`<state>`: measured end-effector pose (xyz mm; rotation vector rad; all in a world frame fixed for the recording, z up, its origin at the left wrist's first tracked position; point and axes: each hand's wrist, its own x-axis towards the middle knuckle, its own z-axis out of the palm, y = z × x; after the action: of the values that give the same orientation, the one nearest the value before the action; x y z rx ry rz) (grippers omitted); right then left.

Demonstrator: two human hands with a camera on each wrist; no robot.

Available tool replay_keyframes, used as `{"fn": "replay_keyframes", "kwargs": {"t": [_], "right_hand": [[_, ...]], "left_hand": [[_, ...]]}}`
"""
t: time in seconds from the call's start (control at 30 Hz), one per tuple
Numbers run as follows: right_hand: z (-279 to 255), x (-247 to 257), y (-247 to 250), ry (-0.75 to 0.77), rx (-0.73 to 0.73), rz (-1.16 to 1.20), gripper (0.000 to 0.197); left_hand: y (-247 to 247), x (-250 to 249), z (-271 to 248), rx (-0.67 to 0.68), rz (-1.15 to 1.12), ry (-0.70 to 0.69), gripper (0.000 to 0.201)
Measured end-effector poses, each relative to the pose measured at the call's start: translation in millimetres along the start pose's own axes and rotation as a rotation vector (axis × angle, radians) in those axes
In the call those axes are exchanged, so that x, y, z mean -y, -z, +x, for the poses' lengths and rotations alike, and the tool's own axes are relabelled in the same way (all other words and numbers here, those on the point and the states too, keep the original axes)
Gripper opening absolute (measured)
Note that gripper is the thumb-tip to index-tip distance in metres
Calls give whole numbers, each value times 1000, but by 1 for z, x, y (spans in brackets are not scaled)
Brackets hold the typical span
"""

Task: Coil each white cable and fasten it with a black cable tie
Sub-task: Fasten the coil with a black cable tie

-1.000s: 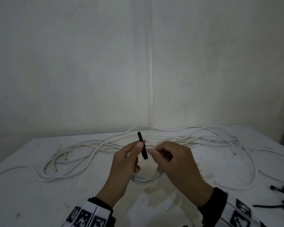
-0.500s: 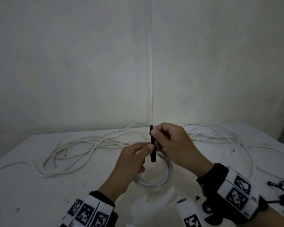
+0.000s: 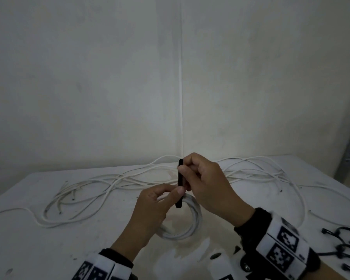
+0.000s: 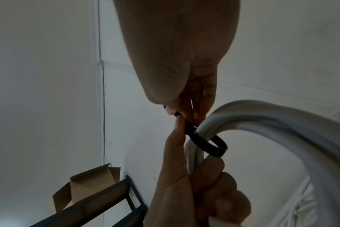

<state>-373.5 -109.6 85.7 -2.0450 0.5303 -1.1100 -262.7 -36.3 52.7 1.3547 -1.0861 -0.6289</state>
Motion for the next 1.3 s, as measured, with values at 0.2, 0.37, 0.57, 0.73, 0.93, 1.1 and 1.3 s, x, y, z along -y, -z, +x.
{"fn": "replay_keyframes", "kwargs": {"t": [0.2,0.37,0.57,0.73,0.93,1.1,1.3], "right_hand": [[8,4,1,-88,-157,101,19],[11,4,5,-163,-167,158,19],[6,-2,9,-188,-57,278,14],[-16,-20,-1,-87,148,81,15],[-20,-20,-7,-148,132,108,17],[-15,-29,-7,-238,78,77,22],[-19,-31,-18,-260,117,122,29]], "left_hand": [[-9,0,-9,-6,-40,30,16],[-7,-5,-7,21,27,-2,9],[-3,-5,-7,41,65,22,13],[6,-15,5,-62,-30,23,14],[11,-8,8,2,-135,-1,21],[17,0,0,101,-62,13,22],[17,9,-1,70,-160,98,23]]}}
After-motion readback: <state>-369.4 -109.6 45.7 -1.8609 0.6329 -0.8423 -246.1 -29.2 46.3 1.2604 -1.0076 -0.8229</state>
